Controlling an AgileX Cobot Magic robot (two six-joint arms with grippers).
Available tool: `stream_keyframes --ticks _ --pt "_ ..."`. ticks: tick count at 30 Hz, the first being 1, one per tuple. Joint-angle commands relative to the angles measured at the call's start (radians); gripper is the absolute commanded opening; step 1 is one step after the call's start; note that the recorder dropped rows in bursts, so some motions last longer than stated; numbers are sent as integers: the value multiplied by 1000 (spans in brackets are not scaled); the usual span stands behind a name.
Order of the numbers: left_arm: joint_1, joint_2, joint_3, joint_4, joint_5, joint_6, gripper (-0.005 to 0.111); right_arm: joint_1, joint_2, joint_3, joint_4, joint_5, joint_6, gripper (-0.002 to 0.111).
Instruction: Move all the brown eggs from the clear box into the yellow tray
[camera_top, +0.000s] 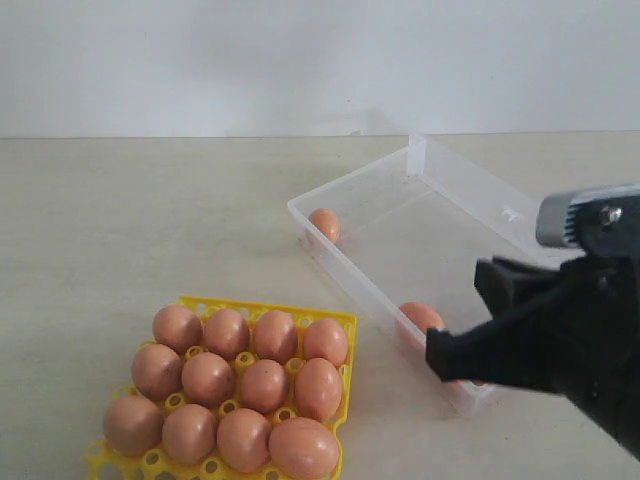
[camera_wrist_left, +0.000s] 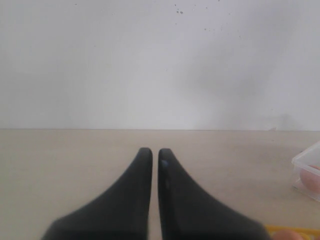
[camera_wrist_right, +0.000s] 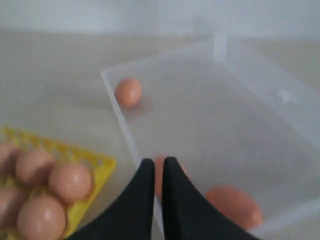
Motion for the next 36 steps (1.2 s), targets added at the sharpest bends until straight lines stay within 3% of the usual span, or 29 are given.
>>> stream_keyframes --ticks 1,3,10,14,20,27,36 --pt "1 -4 -3 -3 -5 -7 4 -3 10 2 254 383 -236 0" --pt "1 -4 -3 -3 -5 -7 4 -3 34 2 227 544 -248 0" --pt "1 -4 -3 -3 -5 -7 4 -3 278 -24 192 651 -193 0" --pt "1 -4 -3 -3 -3 -7 4 -3 383 -82 75 564 -192 0" --pt "1 -4 -3 -3 -3 -7 4 -1 400 -93 46 428 -181 0" --pt "1 -4 -3 -3 -3 -7 4 -1 400 -93 -495 453 -113 0" --pt "1 -4 -3 -3 -3 -7 4 -1 400 -93 -521 457 -24 0"
